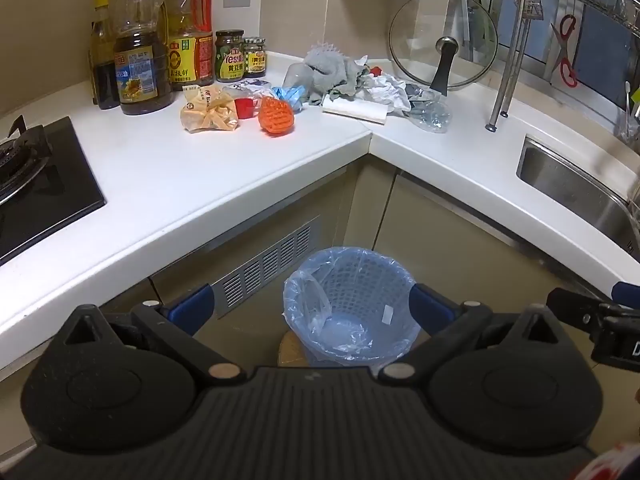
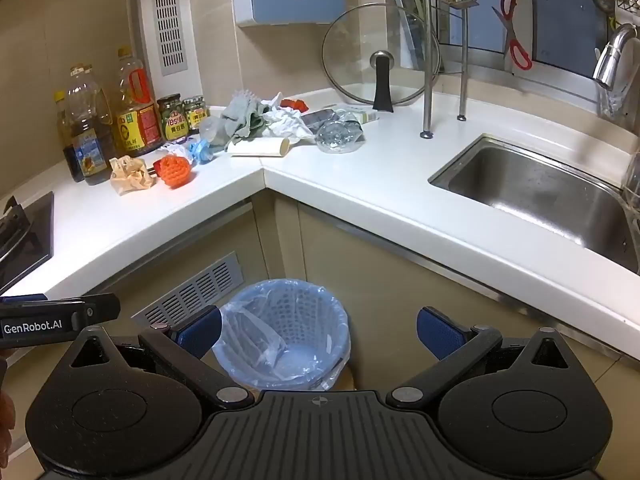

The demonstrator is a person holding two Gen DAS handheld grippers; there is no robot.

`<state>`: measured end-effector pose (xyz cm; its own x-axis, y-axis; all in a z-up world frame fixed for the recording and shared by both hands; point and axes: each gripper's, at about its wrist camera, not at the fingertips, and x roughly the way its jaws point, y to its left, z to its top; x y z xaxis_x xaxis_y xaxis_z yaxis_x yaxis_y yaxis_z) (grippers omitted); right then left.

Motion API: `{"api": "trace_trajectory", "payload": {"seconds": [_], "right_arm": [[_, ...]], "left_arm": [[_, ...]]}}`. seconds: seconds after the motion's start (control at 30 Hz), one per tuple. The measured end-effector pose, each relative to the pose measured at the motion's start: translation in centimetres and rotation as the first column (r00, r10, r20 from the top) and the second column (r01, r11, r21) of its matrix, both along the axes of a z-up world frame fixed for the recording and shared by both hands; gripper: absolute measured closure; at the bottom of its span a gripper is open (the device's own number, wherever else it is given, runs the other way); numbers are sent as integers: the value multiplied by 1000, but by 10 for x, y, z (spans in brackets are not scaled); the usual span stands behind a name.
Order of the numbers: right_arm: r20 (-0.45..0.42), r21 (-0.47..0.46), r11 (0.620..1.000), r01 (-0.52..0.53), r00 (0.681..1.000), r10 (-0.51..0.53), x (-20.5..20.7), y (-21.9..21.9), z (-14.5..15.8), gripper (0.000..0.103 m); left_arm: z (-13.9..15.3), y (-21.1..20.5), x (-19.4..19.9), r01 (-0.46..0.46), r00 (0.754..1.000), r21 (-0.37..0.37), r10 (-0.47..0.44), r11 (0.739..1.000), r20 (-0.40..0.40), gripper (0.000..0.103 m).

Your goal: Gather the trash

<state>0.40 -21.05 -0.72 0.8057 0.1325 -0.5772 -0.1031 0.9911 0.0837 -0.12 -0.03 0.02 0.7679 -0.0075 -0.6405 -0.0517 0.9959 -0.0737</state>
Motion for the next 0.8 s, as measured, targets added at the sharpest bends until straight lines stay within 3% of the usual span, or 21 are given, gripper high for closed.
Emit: {"api": "trace_trajectory", "payload": {"seconds": [0.2, 0.8], "right_arm": [[4, -3, 1000, 3, 1000, -3, -1, -1, 0, 0], [9, -2, 1000, 1, 1000, -1, 0, 0, 1, 0]], "left_arm": [[4, 11, -1, 2, 1000, -29, -2, 1000, 4, 0], [5, 1, 3, -9, 1000, -19, 9, 1000, 7, 0]]}}
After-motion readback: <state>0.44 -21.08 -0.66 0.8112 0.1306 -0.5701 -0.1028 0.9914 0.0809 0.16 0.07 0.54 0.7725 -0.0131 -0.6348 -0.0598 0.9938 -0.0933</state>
